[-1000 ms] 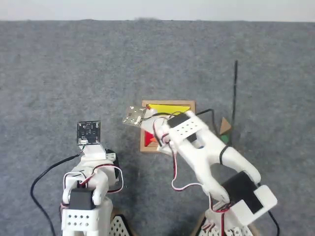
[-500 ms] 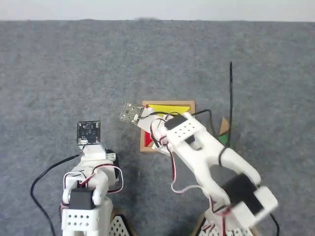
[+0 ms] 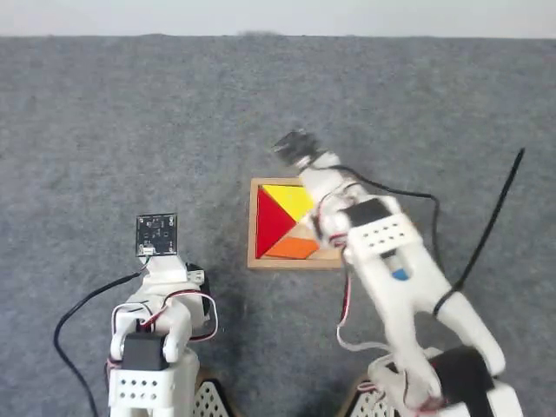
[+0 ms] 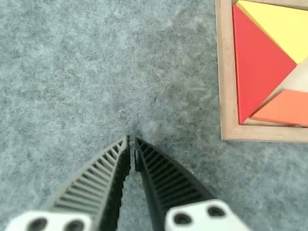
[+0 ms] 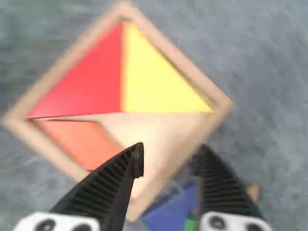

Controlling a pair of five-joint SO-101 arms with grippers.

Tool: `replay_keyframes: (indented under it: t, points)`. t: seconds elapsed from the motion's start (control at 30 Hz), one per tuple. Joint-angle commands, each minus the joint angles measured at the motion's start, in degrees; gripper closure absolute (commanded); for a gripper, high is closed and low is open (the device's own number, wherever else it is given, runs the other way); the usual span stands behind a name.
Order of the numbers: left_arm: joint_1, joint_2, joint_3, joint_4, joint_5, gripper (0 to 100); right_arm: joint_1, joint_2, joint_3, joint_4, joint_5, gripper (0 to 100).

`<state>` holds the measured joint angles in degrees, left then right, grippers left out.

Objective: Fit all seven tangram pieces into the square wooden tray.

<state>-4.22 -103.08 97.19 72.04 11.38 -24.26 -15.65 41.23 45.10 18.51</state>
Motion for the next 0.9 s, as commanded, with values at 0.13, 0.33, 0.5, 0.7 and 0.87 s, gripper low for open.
replay_keyframes:
  t: [0.13, 0.33, 0.5, 0.7, 0.87]
  points:
    - [-0.4, -1.1, -0.7, 0.3, -0.9, 99, -2.3, 10.2, -1.5, -2.6, 1.4, 95.0]
    - [-0.4, -1.1, -0.7, 0.3, -0.9, 99, -8.2, 13.6, -1.8, -2.6, 1.5, 95.0]
    - [-0.4, -1.1, -0.7, 0.3, -0.9, 99, -8.8, 13.5, -1.8, -2.8, 1.4, 95.0]
    - [-0.4, -1.1, -0.7, 0.3, -0.9, 99, -7.3, 11.7, -2.7, -4.2, 1.3, 95.0]
    - [-0.4, -1.1, -0.7, 0.3, -0.9, 99, -2.1, 1.5, -3.5, 0.0, -2.4, 95.0]
